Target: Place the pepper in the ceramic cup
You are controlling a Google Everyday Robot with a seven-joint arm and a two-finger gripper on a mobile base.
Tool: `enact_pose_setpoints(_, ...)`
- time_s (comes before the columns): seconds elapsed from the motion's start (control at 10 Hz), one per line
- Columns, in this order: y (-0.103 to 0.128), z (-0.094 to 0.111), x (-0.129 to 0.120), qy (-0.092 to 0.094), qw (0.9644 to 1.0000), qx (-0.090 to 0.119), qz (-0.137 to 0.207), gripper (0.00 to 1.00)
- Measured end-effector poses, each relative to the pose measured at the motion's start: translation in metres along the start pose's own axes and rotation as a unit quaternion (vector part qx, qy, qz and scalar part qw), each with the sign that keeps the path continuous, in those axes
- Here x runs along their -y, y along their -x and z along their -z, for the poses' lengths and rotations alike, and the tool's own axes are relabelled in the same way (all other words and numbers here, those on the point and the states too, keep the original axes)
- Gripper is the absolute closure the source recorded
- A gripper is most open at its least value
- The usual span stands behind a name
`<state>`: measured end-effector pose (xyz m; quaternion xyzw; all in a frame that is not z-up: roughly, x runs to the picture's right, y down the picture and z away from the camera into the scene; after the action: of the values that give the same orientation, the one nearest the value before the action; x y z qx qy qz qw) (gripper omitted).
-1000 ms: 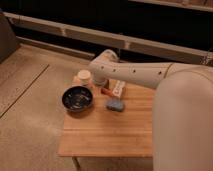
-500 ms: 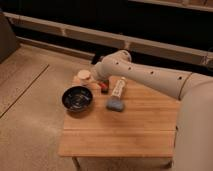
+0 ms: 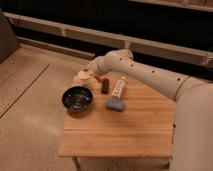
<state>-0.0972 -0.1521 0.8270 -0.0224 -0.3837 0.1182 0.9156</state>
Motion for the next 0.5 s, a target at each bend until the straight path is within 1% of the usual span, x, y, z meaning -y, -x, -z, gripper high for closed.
enact_pose_setpoints(0.2,-0.011,-0.005,0.027,-0.028,0.9987,0.041,-0.014,1.0)
enact_pose_setpoints(0.3,-0.019,-0.005,0.041,-0.044,0.9971,0.059,-0.021,1.0)
enact_pose_setpoints(0.4,-0.023,-0.005,0.045,-0.049,0.9964,0.065,-0.024,1.0)
enact_pose_setpoints(0.5,-0.023,-0.004,0.046,-0.051,0.9963,0.065,-0.025,1.0)
